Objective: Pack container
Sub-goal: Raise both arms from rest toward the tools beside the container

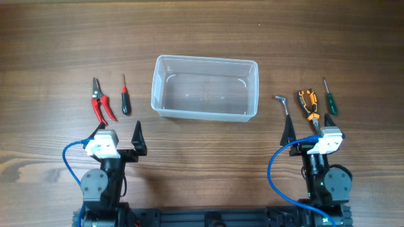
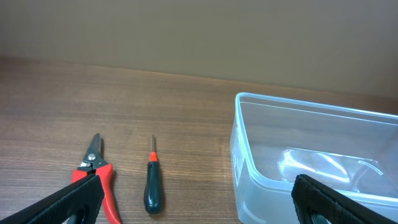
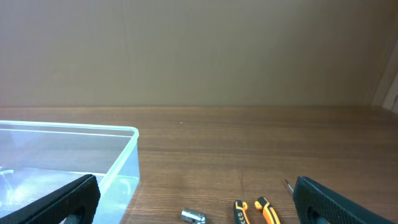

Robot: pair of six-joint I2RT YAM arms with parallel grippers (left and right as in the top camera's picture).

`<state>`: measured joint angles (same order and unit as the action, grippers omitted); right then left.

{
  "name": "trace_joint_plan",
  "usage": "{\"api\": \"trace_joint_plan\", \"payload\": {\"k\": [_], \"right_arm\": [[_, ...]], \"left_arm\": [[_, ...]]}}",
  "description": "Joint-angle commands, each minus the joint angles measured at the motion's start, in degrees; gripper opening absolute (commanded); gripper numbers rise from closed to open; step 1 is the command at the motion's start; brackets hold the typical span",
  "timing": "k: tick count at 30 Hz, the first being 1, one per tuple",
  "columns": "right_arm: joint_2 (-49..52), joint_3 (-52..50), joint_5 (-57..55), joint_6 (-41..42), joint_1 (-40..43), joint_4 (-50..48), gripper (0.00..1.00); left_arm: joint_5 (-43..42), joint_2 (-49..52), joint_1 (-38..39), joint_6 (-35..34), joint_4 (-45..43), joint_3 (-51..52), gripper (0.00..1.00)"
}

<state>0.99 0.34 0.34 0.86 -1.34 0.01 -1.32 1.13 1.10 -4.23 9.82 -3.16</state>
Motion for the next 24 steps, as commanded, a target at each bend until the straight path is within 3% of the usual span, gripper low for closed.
{"api": "trace_joint_plan", "payload": {"k": [1,17,24], "right_arm": [[4.8,0.0,-1.2,-11.8,0.1,-0.5,1.0],[4.8,0.0,-0.1,-12.1,0.1,-0.6,1.0],[4.8,0.1,16.1,-2.4,0.1,-5.8,1.0]], "left_arm": [[0.3,3.5,-0.4,-1.0,-0.1,0.4,1.0],[0.3,3.5,-0.4,-0.9,-0.1,0.4,1.0],[-0.2,3.5,-0.4,-0.4,-1.3,0.4,1.0]]}}
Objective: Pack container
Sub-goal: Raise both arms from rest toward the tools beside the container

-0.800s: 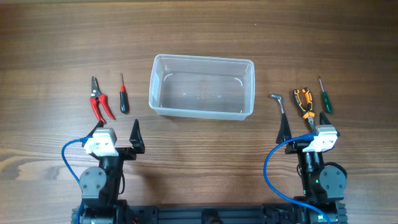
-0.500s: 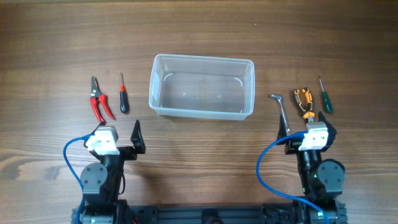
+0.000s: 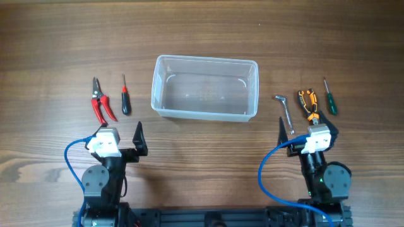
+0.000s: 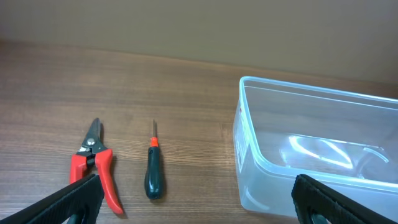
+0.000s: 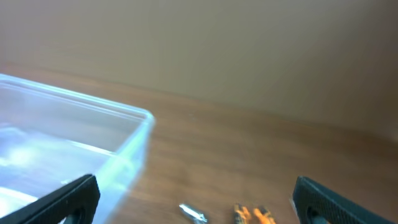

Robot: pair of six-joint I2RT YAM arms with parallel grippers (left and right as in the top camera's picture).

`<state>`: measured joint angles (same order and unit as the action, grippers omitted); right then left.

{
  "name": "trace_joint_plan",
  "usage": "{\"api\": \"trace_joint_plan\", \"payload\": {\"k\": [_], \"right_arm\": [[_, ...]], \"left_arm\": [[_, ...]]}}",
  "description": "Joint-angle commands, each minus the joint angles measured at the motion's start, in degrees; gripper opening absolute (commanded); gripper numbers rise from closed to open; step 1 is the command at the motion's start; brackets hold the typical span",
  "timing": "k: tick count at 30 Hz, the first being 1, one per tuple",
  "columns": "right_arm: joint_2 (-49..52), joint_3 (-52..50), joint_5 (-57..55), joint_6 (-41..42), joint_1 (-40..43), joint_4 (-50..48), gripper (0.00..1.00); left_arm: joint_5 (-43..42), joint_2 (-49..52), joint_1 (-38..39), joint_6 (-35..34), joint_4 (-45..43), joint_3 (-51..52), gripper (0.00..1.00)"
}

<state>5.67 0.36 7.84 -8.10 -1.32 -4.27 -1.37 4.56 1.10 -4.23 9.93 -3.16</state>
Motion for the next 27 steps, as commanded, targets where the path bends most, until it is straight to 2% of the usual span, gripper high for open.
{"api": "trace_joint_plan", "payload": {"k": [1,5,7,11,13,15,18,21,24,27], "right_arm": [[0.1,0.5,8.4,8.3,0.0,-1.0,1.0],[1.4,4.5,4.0,11.3,0.0,0.5,1.0],[4.1,7.5,2.1,11.0,0.0,0.5,1.0],[16.9,18.0,1.1,9.0,0.0,3.1,1.0],[26.5,27.0,1.1,6.9,0.0,7.7,1.0],[37.9,39.5,1.2,5.1,0.1,16.7,1.0],[56.9,62.6,1.2,3.7,0.1,34.7,1.0],[73.4,86.2,1.1,3.7,0.1,52.3,1.0],[84.5,102.8,0.9,3.7,1.1,64.4,1.0],[92.1,112.4,1.5,6.5,3.6,72.1,1.0]], "left_arm": [[1.0,0.0,-0.4,0.6,-3.9,0.4,1.0],[1.4,0.1,-0.4,1.0,-15.1,-0.7,1.0],[2.8,0.7,-0.4,0.7,-13.9,-2.9,1.0],[2.7,8.3,-0.4,0.7,-8.3,-11.0,1.0],[2.3,15.5,-0.4,0.8,-6.6,-17.3,1.0],[2.3,24.5,-0.4,0.8,-3.3,-25.7,1.0],[2.2,41.6,-0.4,0.8,9.3,-44.2,1.0],[1.1,58.8,-0.4,0.7,28.9,-66.1,1.0],[1.3,70.6,-0.4,0.9,42.2,-82.4,1.0],[0.1,77.8,-0.3,0.7,47.1,-93.0,1.0]]}}
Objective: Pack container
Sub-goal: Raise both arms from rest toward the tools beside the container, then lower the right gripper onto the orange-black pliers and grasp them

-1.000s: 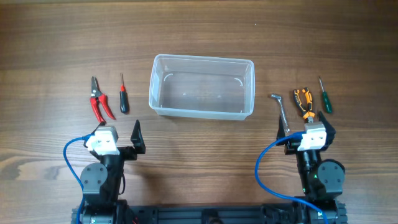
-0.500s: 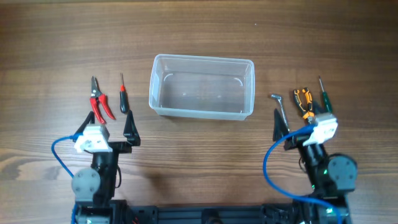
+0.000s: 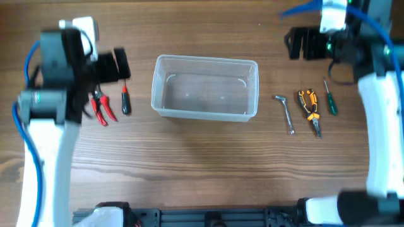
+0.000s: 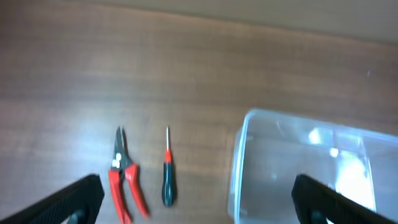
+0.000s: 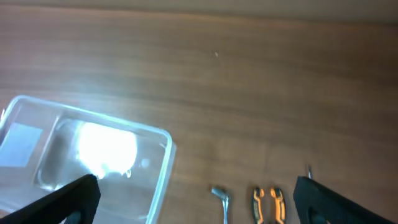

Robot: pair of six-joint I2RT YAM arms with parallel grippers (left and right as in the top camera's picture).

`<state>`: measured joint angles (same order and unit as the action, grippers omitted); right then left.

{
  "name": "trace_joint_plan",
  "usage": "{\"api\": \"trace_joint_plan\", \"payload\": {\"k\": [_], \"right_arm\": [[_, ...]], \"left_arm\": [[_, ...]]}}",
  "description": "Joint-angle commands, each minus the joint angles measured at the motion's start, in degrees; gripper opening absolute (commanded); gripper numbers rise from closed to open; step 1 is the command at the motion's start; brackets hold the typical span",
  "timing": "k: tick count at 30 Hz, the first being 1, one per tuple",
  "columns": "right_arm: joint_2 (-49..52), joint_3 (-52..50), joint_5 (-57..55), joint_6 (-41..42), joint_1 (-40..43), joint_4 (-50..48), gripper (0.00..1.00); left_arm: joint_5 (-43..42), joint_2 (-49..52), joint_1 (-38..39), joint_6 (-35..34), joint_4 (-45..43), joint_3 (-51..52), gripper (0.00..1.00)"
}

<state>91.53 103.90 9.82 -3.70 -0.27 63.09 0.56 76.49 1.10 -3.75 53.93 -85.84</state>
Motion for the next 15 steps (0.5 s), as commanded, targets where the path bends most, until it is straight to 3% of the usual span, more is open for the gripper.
{"api": "trace_joint_plan", "payload": {"k": [1,5,15], "right_arm": [[7.4,9.6,0.7,2.5,3.6,5.5,1.0],[9.0,9.5,0.9,-2.9,7.1,6.3,1.0],[9.3,9.0,-4.5,-1.0,8.2,6.7,1.0]], "left_arm": [[-3.1,6.5,-0.4,0.3,3.2,-11.3,1.0],[-5.9,6.7,-0.4,0.3,3.0,-11.5,1.0],[-4.9,6.8,-0.4,0.3,5.3,-11.5,1.0]]}}
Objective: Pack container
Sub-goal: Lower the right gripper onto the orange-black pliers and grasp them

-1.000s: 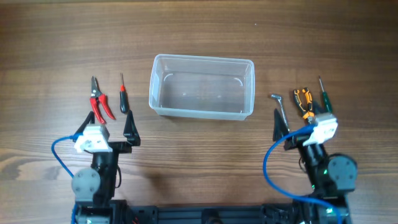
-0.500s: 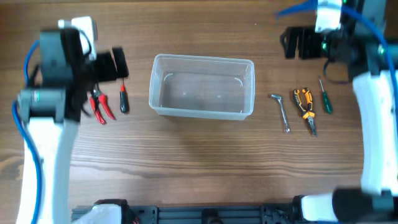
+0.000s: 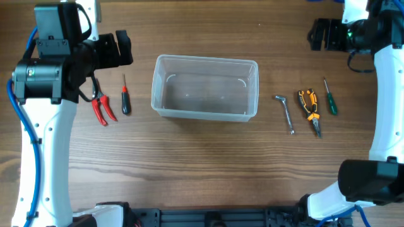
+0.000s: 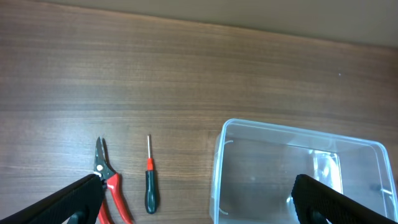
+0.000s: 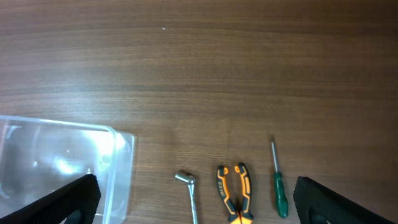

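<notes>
A clear plastic container (image 3: 155, 88) stands empty at mid-table, also seen in the left wrist view (image 4: 217, 168) and the right wrist view (image 5: 127, 162). Left of it lie red pruners (image 3: 101, 107) (image 4: 111, 190) and a black screwdriver with a red collar (image 3: 125, 101) (image 4: 150, 193). Right of it lie a socket wrench (image 3: 286, 115) (image 5: 190, 194), orange pliers (image 3: 309, 108) (image 5: 235, 194) and a green screwdriver (image 3: 330, 101) (image 5: 280, 194). My left gripper (image 3: 112, 49) (image 4: 199, 202) hangs open high above the left tools. My right gripper (image 3: 327, 34) (image 5: 199, 202) hangs open high above the right tools. Neither holds anything.
The wooden table (image 3: 202, 164) carries only these things. Both white arms reach in from the sides, the left arm (image 3: 44, 145) along the left edge and the right arm (image 3: 386, 94) along the right edge.
My right gripper has moved a little to the right and now looks down on all three right-hand tools. My left gripper has shifted slightly. Both stay open; no tool has moved.
Both grippers sat low and open near the table's front edge, looking across at the tools and container. They had tilted slightly a moment later. Then both were raised high over the table's far side, where they hang now. Nothing was picked up.
</notes>
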Robot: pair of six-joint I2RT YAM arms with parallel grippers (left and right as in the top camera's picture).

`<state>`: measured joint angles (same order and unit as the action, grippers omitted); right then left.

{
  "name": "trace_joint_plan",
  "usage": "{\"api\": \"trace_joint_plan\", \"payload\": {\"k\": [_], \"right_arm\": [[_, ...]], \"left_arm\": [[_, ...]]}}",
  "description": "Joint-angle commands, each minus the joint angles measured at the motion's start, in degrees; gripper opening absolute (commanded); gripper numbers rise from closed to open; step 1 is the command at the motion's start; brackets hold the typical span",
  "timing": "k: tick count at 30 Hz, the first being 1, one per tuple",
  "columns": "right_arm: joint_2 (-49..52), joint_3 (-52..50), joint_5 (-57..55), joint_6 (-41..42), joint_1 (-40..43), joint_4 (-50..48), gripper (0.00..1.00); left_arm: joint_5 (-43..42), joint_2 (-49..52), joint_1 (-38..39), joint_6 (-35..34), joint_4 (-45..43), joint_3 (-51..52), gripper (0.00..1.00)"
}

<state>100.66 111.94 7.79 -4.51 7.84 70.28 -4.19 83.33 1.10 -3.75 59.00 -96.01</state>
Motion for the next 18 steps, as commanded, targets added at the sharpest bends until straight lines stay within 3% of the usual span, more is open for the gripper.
{"api": "trace_joint_plan", "payload": {"k": [1,7,18], "right_arm": [[0.4,0.9,-2.5,-1.5,0.1,-0.9,1.0],[4.8,-0.2,-3.1,-2.3,0.1,-4.4,1.0],[23.1,-0.2,-13.7,-3.0,1.4,1.6,1.0]], "left_arm": [[0.7,0.0,-0.4,0.3,0.4,-1.3,1.0],[4.3,3.7,-0.4,0.3,3.4,-1.3,1.0],[4.3,13.5,-0.4,0.3,8.5,-1.3,1.0]]}}
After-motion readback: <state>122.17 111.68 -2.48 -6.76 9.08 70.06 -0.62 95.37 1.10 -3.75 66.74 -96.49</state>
